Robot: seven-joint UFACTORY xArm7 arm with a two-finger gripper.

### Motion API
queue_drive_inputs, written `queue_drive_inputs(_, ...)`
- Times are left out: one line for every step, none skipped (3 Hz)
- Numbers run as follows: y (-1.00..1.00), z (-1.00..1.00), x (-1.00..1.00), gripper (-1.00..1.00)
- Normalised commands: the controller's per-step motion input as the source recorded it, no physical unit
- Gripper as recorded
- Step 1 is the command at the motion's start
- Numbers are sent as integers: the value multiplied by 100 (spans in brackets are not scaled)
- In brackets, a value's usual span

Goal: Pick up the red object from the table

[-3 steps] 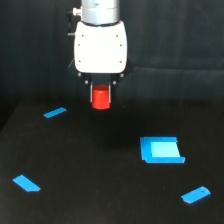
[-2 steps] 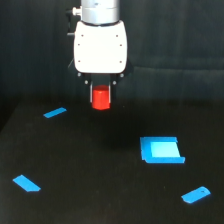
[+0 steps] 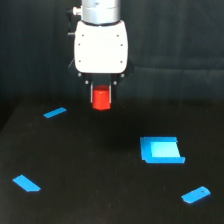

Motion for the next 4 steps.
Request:
queue_drive_inputs(0, -1, 5, -96)
queue_drive_inputs(0, 0, -2, -100)
queue_drive_inputs(1, 4, 2, -100)
queue_drive_inputs(-12, 7, 1, -97)
